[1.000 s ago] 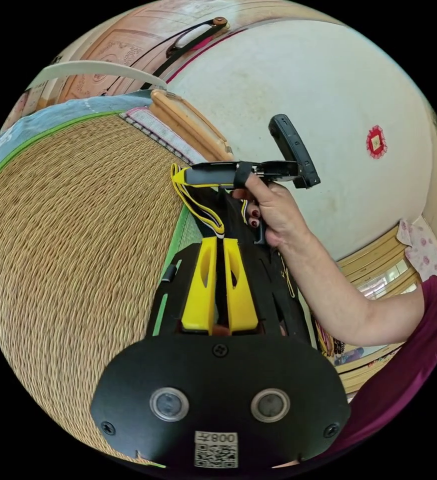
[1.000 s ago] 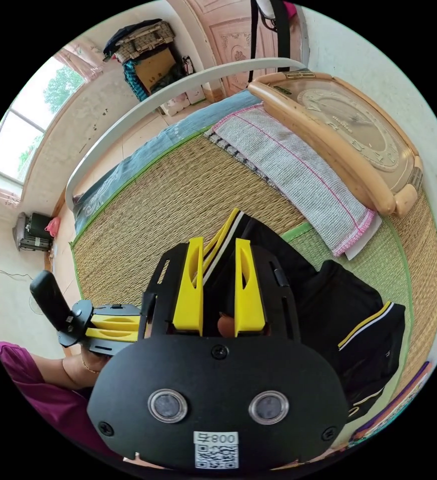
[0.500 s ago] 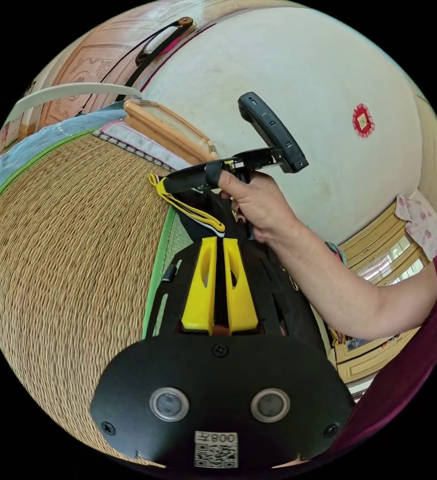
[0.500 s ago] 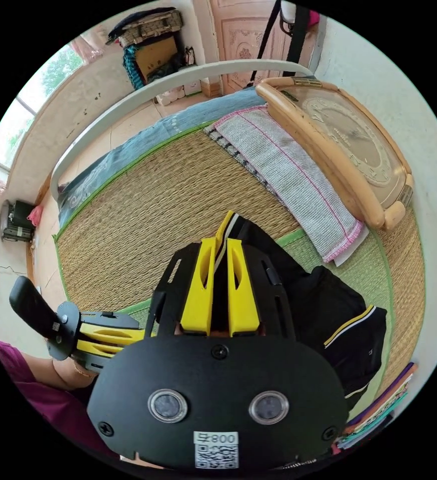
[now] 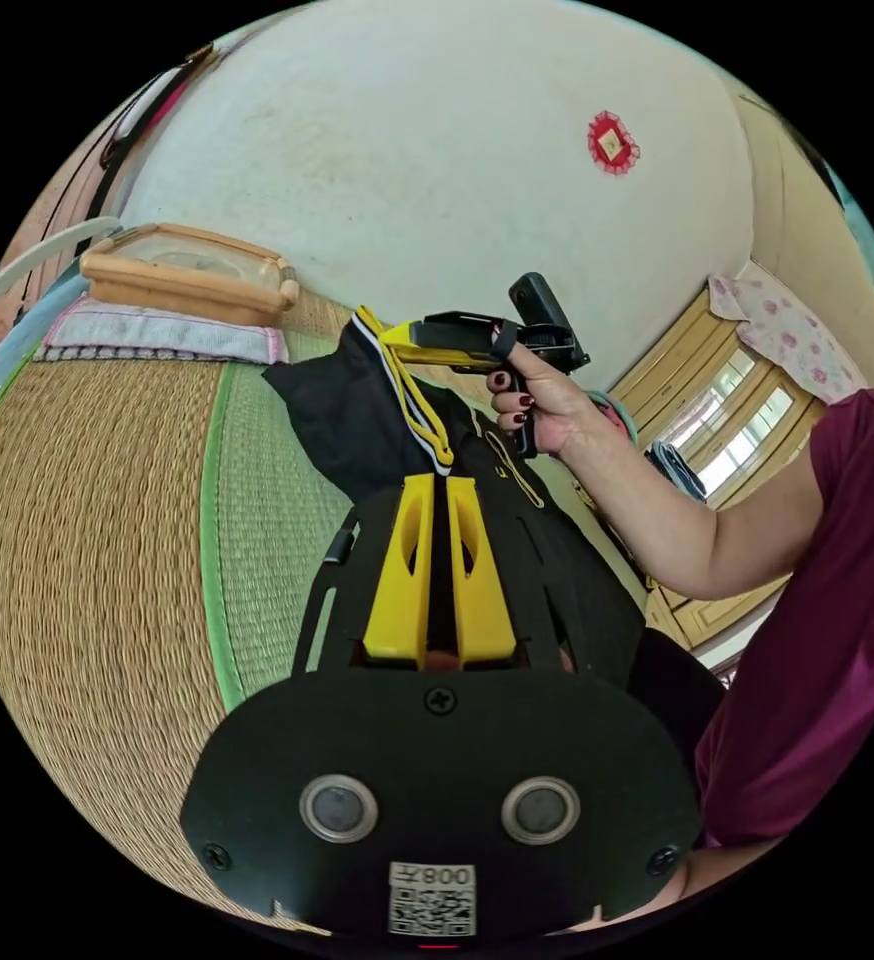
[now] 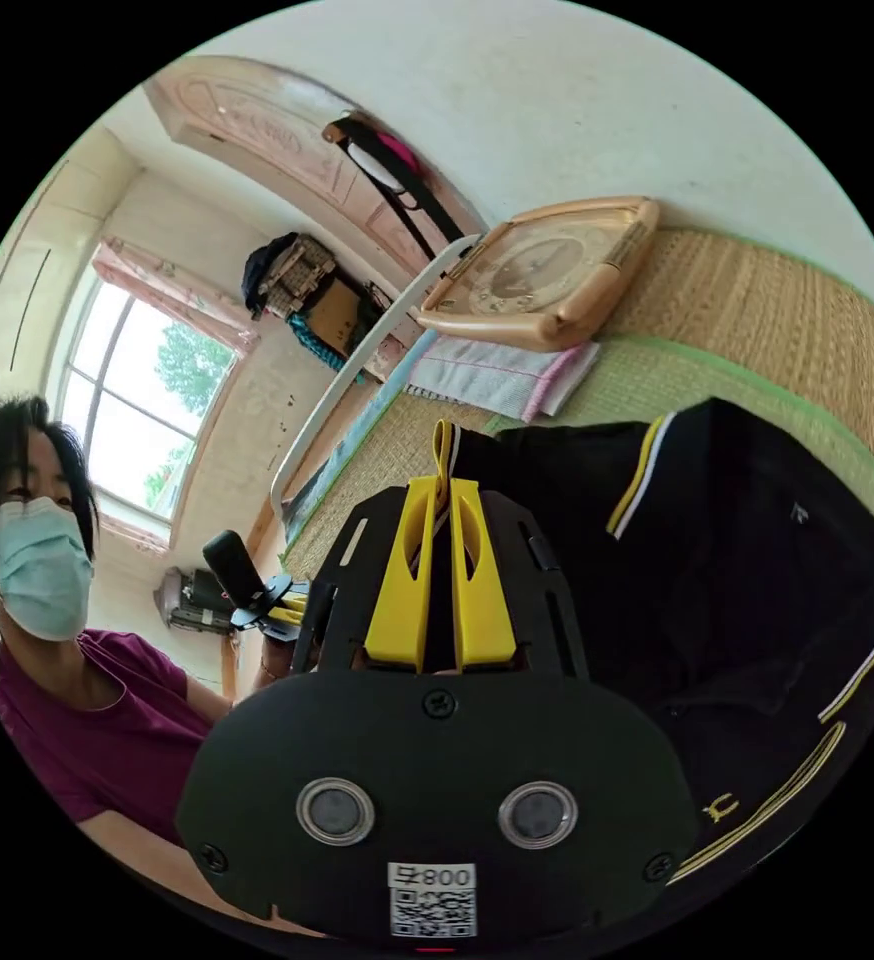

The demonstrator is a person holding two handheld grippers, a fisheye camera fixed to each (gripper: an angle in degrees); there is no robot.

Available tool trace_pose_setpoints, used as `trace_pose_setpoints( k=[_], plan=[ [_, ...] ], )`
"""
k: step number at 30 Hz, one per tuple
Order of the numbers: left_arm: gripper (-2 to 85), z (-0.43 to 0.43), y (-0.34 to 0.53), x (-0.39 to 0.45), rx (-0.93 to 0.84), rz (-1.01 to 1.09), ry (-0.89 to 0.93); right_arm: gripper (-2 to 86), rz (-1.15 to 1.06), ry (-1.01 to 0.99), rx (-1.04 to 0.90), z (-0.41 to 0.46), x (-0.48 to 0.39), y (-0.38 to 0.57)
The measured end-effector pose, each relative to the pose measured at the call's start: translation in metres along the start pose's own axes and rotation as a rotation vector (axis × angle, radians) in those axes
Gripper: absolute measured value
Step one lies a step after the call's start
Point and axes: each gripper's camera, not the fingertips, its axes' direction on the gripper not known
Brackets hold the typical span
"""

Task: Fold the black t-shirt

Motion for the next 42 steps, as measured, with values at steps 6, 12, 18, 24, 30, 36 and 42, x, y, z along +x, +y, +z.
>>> trace_pose_setpoints(
  k=[6,12,18,24,30,36,42],
  plan=[
    [2.4,0.048,-0.009,0.009,-0.191,0.007,-0.013,2.1,0.208,-0.053,0.015,-0.02,0.079,0.055],
    [2.8,0.084,-0.014,0.011,-0.314,-0.004,-0.027,1.9,0.272,-0.015,0.003,-0.034,0.106,0.074],
    [2.2,0.095,-0.018,0.006,-0.308,-0.022,0.075,0.5,0.258,0.033,0.058,-0.06,0.1,0.09],
    [0.5,0.096,-0.019,-0.002,-0.23,-0.068,0.081,0.1,0.001,0.089,-0.016,-0.035,0.032,0.042],
    [0.2,0.129,-0.021,-0.002,-0.368,-0.082,-0.017,0.0,-0.137,0.295,-0.173,0.036,0.007,-0.018],
    [0.1,0.132,-0.021,-0.008,-0.352,-0.103,-0.006,0.0,-0.089,0.316,-0.2,0.054,0.023,-0.02],
    [0.2,0.135,-0.02,-0.012,-0.334,-0.122,-0.023,0.1,-0.115,0.351,-0.139,0.041,0.01,-0.014]
  ],
)
